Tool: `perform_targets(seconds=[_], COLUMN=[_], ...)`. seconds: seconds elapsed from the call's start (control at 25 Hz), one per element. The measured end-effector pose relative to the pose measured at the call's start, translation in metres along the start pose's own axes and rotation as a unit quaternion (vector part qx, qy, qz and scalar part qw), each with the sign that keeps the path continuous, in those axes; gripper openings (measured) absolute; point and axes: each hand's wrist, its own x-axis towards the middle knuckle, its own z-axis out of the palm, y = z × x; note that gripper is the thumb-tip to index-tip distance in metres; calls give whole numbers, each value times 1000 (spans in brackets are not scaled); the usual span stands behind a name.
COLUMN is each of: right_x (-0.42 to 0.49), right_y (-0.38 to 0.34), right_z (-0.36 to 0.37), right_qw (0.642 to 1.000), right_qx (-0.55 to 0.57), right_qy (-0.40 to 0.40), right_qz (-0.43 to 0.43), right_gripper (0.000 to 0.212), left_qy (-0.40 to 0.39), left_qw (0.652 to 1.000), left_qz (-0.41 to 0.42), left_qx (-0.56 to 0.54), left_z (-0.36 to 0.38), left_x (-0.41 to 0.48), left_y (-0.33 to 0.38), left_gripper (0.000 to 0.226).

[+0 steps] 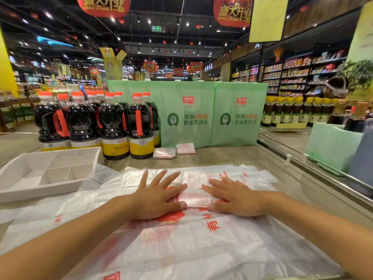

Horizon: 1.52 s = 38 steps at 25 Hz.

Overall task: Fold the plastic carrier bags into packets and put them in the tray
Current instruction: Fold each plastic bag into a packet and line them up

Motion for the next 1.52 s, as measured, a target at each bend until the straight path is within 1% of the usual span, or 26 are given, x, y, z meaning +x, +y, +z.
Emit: perform_targets(seconds=[0.08,0.16,0.24,0.32,0.44,0.56,0.64,0.76,0.8,0.84,0.92,1.0,1.08,1.16,1.2,1.24,1.28,1.36,1.44,1.52], right_x=[-3,-7,-9,-9,-10,-10,-10,-10,-10,-9,-5,-1,2,4,5,6,8,11,11,10], right_y=[1,-3,-7,-9,-9,-5,-4,-5,-6,-7,-6,-6,-6,-9,-10,-11,-11,-12,-14,-16], right_z=[2,0,-2,-2,-3,-2,-1,-2,-2,-3,-3,-1,2,4,5,6,6,8,10,10], right_qw=[999,993,985,982,980,975,972,971,969,967,958,949,942,937,935,934,934,940,944,951], right_qx=[9,28,36,45,65,96,96,69,63,63,98,145,169,183,188,191,192,192,197,182], right_qy=[43,105,147,158,167,186,200,213,223,235,255,267,277,282,284,286,284,271,256,242], right_qz=[-13,-42,-77,-92,-91,-73,-76,-82,-81,-80,-82,-86,-87,-99,-102,-101,-96,-78,-67,-57], right_gripper=[78,76,68,62,63,66,64,61,58,53,42,40,46,55,58,60,60,54,48,50], left_qy=[45,93,117,135,161,161,157,171,177,182,202,231,245,239,235,232,229,228,230,218], left_qw=[997,987,980,977,973,975,976,970,968,966,960,947,937,927,923,919,918,917,927,946], left_qz=[53,107,127,123,124,117,110,108,105,102,98,97,95,90,86,82,76,67,57,42], left_qx=[-39,-77,-100,-110,-105,-102,-103,-134,-145,-154,-169,-200,-230,-274,-294,-308,-316,-320,-289,-236], left_z=[-1,-4,-5,-6,-4,-6,-8,-10,-11,-12,-13,-9,-4,-2,-3,-4,-4,-1,1,1], left_x=[1,1,2,1,0,-2,-3,-7,-8,-8,-8,-6,-4,-2,-2,-1,-1,2,3,4], left_y=[-3,-7,-8,-5,-6,-5,-5,-1,1,4,6,6,4,5,7,8,9,9,10,11], left_gripper=[79,68,62,62,61,61,60,44,37,35,48,52,42,17,19,27,34,39,44,52])
